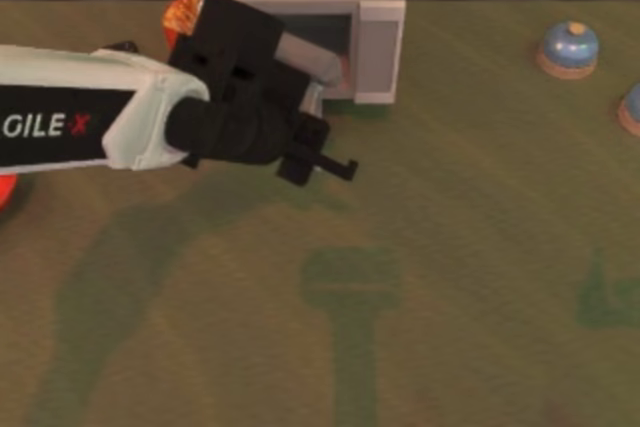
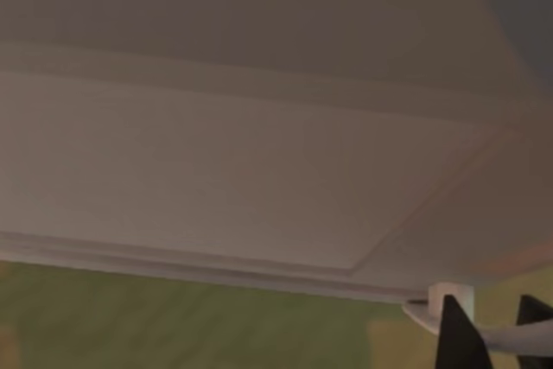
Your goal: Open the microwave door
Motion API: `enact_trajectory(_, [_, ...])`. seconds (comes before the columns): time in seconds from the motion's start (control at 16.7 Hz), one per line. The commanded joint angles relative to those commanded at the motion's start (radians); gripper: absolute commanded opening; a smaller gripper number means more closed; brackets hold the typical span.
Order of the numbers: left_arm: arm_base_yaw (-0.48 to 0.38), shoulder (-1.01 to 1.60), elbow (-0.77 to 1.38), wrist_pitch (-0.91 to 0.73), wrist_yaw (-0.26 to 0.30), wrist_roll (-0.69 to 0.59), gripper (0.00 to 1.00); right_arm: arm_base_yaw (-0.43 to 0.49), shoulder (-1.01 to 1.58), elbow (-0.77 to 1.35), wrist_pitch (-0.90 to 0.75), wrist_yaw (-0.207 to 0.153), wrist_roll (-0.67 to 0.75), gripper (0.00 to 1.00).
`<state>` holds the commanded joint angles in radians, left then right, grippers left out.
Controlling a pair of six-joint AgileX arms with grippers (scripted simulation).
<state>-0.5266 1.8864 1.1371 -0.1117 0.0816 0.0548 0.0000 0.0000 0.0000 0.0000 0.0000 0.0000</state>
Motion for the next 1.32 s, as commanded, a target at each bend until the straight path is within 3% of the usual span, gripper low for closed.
enact_trajectory(0.3, [0.000,0.000,0.000,0.000,0.000,0.000,0.00,0.000,0.000,0.000,0.000,0.000,0.000,1.00])
enact_trajectory(0.84, [0.029,-0.025,-0.032,-0.001,0.060,0.071,0.00,0.000,0.000,0.000,0.000,0.000,0.000,1.00])
enact_trajectory(1.32, [0.030,-0.026,-0.034,-0.001,0.062,0.074,0.00,0.000,0.000,0.000,0.000,0.000,0.000,1.00])
